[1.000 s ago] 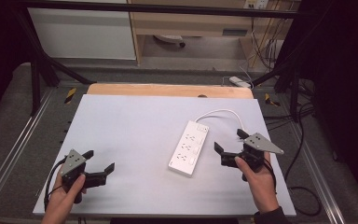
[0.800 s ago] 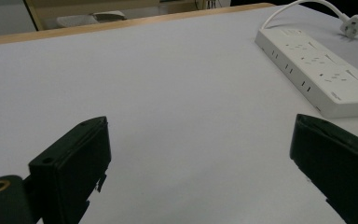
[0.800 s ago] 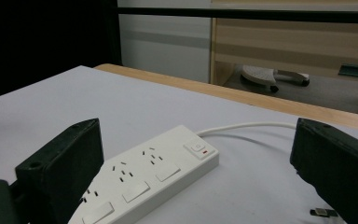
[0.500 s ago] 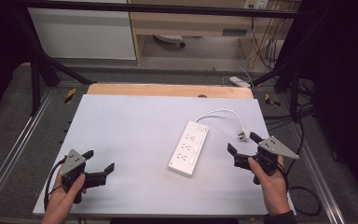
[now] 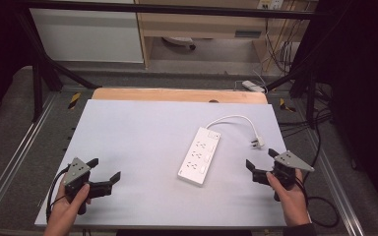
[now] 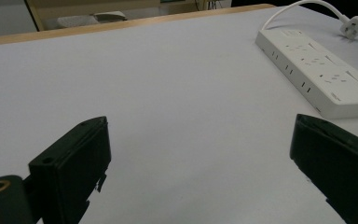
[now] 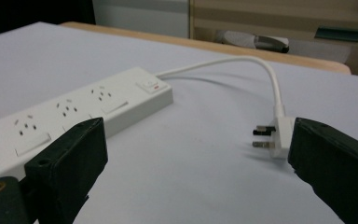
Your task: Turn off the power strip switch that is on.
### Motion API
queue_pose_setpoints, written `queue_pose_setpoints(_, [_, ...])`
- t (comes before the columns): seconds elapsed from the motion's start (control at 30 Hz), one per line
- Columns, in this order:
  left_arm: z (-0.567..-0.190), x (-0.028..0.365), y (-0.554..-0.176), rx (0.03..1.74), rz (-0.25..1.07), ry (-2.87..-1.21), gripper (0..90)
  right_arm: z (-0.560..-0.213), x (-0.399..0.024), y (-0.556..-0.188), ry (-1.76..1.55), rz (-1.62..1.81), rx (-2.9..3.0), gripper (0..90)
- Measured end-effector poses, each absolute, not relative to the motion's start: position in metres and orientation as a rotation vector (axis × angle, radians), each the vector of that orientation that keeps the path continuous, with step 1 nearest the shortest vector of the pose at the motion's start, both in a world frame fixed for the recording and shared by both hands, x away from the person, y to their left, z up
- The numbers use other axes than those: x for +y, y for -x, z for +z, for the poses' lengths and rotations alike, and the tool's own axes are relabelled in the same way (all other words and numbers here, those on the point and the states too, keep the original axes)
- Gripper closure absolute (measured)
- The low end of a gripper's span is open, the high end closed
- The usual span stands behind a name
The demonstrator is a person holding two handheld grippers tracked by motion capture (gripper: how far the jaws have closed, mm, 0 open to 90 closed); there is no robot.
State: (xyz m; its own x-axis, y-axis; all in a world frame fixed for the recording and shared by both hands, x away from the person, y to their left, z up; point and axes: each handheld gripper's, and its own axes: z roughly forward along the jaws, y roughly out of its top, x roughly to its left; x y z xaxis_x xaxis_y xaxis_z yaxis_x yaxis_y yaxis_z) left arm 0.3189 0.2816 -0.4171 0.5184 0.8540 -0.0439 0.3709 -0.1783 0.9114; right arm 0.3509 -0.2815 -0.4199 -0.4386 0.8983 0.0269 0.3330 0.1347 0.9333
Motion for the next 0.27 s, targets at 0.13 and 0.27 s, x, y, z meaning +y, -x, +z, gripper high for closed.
queue_pose_setpoints(0.13, [-0.417, 0.282, -0.319, 1.028, 0.61, -1.768, 5.0, -0.433, -0.278, -0.355, -1.202, 1.259, 1.93, 4.7])
queue_pose_setpoints(0.27, [-0.417, 0.281, -0.319, 1.026, 0.609, -1.77, 5.0, -0.445, -0.27, -0.359, -1.21, 1.215, 2.039, 3.9])
